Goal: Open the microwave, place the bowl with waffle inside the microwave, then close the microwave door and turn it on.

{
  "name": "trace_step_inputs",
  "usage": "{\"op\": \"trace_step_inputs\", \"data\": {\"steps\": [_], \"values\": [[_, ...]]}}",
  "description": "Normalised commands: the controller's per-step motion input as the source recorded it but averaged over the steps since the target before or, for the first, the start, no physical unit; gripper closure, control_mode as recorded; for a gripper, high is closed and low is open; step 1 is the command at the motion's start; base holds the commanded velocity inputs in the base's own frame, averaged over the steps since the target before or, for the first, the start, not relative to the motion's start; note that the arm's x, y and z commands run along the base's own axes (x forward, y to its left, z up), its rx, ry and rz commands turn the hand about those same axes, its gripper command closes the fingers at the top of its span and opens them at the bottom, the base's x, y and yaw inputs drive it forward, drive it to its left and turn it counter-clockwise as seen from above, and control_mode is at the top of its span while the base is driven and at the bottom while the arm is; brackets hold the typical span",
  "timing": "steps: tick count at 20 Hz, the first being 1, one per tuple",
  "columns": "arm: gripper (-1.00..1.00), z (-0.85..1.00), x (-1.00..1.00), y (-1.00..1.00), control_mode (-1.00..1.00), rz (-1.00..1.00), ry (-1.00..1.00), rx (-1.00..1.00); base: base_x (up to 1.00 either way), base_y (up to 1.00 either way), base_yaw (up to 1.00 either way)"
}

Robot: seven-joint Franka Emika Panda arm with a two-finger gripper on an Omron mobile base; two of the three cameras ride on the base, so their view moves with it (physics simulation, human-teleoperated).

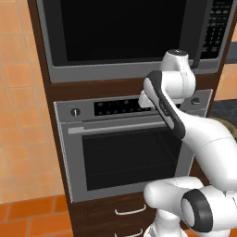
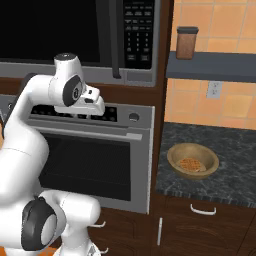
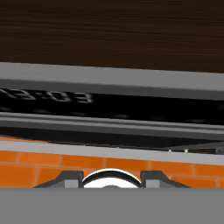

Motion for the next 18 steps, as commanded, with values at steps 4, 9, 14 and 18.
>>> {"op": "trace_step_inputs", "data": {"steps": [4, 9, 14, 18], "values": [[-1.00, 0.11, -0.36, -0.34, -1.00, -0.04, -0.15, 0.07, 0.00, 0.00, 0.00], [-1.00, 0.42, -0.28, -0.56, -1.00, -0.09, -0.66, 0.35, 0.00, 0.00, 0.00], [-1.00, 0.63, 0.02, -0.34, -1.00, -0.05, -0.57, 0.20, 0.00, 0.00, 0.00], [-1.00, 0.66, 0.21, -0.26, -1.00, 0.00, -0.43, 0.11, 0.00, 0.00, 0.00]]}}
